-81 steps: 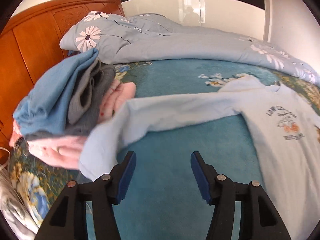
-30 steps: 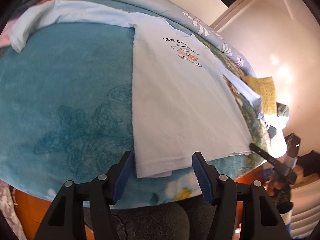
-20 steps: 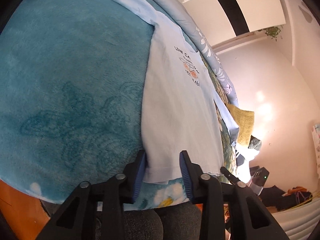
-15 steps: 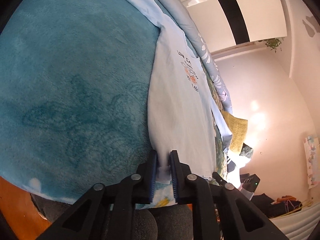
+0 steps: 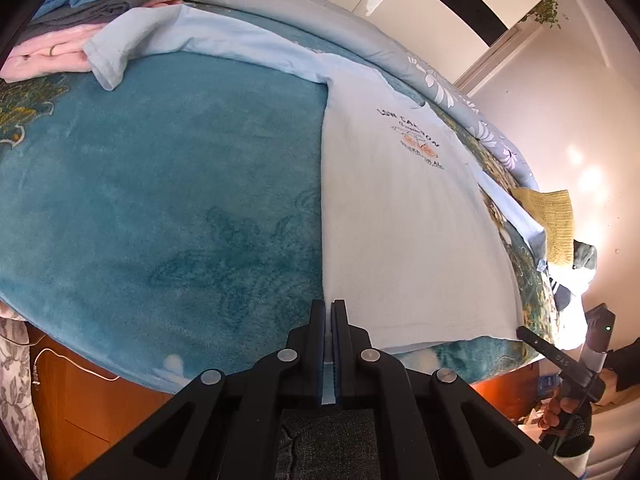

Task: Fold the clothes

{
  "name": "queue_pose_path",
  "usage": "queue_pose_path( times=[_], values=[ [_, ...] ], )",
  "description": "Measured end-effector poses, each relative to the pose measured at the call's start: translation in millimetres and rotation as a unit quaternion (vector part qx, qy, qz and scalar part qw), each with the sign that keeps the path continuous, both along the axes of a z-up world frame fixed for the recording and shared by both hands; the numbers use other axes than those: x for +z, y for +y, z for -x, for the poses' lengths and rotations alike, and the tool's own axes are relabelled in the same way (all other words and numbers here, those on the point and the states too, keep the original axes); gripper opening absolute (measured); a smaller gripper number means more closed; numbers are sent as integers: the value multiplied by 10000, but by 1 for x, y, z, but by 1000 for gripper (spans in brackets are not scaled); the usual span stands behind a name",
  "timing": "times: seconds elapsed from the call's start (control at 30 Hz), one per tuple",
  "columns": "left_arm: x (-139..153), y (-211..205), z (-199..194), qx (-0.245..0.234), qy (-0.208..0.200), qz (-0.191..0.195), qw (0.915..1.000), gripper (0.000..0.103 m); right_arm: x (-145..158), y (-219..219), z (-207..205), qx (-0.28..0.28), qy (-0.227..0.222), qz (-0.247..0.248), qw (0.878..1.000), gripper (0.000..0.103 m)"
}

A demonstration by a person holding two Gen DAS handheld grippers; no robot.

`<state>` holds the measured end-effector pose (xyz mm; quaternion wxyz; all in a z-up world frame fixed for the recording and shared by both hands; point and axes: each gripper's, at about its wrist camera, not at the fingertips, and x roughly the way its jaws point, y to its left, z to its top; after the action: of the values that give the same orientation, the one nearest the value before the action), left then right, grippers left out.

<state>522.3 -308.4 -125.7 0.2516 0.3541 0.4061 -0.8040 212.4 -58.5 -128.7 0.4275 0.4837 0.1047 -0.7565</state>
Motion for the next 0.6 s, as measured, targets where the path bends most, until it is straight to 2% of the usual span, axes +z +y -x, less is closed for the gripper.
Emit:
queue_pose_path(
  times=[0.13,0.2,0.27,0.33,0.43,0.5,0.6],
  values=[
    [-5,2,4,-55,-100,67,9999,3,-1,1,2,20,-83,13,10000,5],
    [-1,2,6,-161,-65,122,9998,8,1,2,4,25,-145,82,9999,6],
    [3,2,7,-364,3,109,9993,7,3,4,6,44,-208,162,9996,7],
    [12,0,3,-423,9,265,9988,10,8,-1,11,93,-214,234,9995,7],
    [28,-11,-1,-324,-144,653,9972,22,16,-30,35,151,-209,334,9991,7],
    [40,-26,6,-155,-281,1004,9944,41,21,-50,52,189,-205,401,9988,9],
    [54,-47,34,20,-288,1355,9903,48,29,-79,76,247,-200,501,9982,9]
  ],
)
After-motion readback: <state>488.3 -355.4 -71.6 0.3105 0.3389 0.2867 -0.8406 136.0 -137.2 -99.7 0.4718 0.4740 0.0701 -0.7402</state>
